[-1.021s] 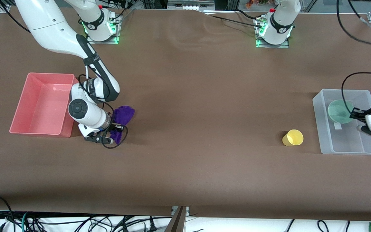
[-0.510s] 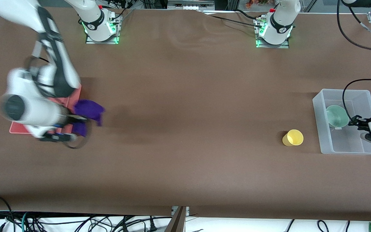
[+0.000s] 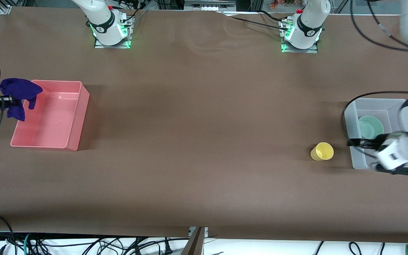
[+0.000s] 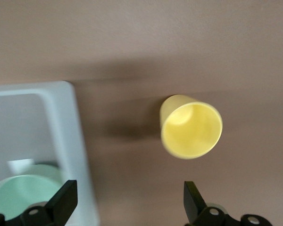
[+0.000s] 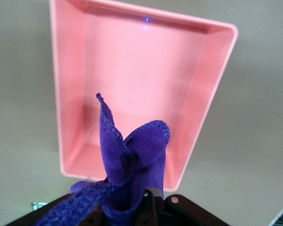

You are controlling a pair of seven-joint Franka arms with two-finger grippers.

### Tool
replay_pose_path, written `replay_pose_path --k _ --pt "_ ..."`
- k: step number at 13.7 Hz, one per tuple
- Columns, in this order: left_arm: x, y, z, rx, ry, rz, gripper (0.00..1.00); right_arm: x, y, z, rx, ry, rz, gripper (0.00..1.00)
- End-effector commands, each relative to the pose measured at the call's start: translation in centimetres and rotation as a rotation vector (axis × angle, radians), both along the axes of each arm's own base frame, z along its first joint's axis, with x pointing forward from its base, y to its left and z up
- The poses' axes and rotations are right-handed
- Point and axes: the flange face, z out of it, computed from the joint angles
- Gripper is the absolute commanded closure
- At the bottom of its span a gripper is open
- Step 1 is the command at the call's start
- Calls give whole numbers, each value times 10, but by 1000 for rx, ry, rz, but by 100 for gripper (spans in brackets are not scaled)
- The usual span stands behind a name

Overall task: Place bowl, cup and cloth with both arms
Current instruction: 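Lift the cloth over the pink bin while the left gripper reaches the cup, then drop the cloth into the pink bin while the left gripper grasps the cup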

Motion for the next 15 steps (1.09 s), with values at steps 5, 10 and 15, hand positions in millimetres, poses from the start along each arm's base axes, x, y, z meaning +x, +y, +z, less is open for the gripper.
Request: replay_pose_path --k 5,10,15 --pt "1 -10 -83 -31 11 66 100 -22 7 -126 -29 -89 35 47" --pt "4 -13 -70 -49 -2 66 100 13 59 -14 18 -199 118 0" --pt "-13 2 38 41 26 -75 100 13 157 108 87 -218 6 0"
